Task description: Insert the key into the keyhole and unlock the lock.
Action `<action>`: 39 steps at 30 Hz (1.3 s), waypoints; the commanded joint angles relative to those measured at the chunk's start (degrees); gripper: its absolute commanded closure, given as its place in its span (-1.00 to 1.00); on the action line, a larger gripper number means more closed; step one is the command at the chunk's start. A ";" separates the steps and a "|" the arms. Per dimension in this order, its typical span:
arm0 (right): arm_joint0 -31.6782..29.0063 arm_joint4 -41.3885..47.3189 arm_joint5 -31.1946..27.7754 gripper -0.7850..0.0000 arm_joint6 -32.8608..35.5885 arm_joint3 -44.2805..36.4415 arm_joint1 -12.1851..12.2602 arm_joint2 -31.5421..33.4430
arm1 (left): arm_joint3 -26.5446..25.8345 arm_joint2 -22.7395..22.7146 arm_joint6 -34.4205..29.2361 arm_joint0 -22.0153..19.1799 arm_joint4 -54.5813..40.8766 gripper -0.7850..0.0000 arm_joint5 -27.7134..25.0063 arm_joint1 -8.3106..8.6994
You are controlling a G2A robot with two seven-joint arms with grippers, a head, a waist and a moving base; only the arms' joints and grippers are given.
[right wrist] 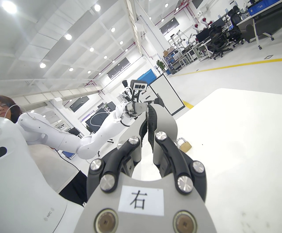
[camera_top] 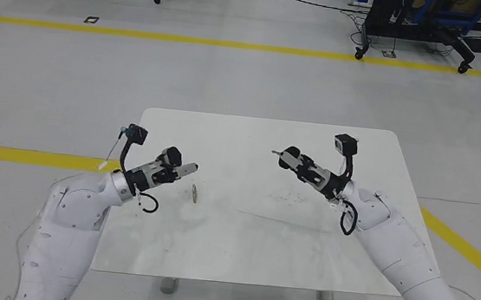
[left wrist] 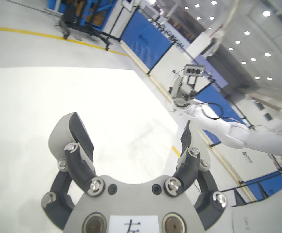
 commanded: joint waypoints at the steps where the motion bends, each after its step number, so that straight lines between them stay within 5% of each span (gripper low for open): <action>1: 0.01 0.04 0.00 1.00 -0.27 0.12 -0.08 0.09 | -2.76 1.30 1.42 3.00 6.31 -1.00 3.24 0.03; 7: 0.01 0.04 0.00 1.00 -0.27 0.12 -0.08 0.09 | -1.30 6.46 6.91 4.27 14.86 -1.00 9.22 -0.43; 10: 0.01 0.04 0.00 1.00 -0.27 0.12 -0.08 0.09 | 1.17 8.24 8.43 3.53 16.44 -0.74 11.50 -0.64; 23: 0.01 0.04 0.00 1.00 -0.27 0.12 -0.08 0.09 | 9.82 12.61 9.10 -1.85 18.24 -0.51 16.76 -1.23; 25: 0.01 0.04 0.00 1.00 -0.27 0.12 -0.08 0.09 | 10.49 13.18 8.90 -2.43 18.32 -0.38 16.95 -1.29; 27: 0.01 0.04 0.00 1.00 -0.27 0.12 -0.08 0.09 | 11.01 13.62 8.74 -2.86 18.24 0.06 17.13 -1.33; 28: 0.01 0.04 0.00 1.00 -0.27 0.12 -0.08 0.09 | 11.22 13.79 8.67 -3.03 18.23 0.09 17.24 -1.34; 33: 0.01 0.04 0.00 1.00 -0.27 0.12 -0.08 0.09 | 11.61 14.52 8.44 -3.60 19.20 0.95 18.30 -1.32; 39: 0.01 0.04 0.00 1.00 -0.27 0.12 -0.08 0.09 | 11.34 14.55 9.11 -3.82 19.93 1.00 18.93 -1.19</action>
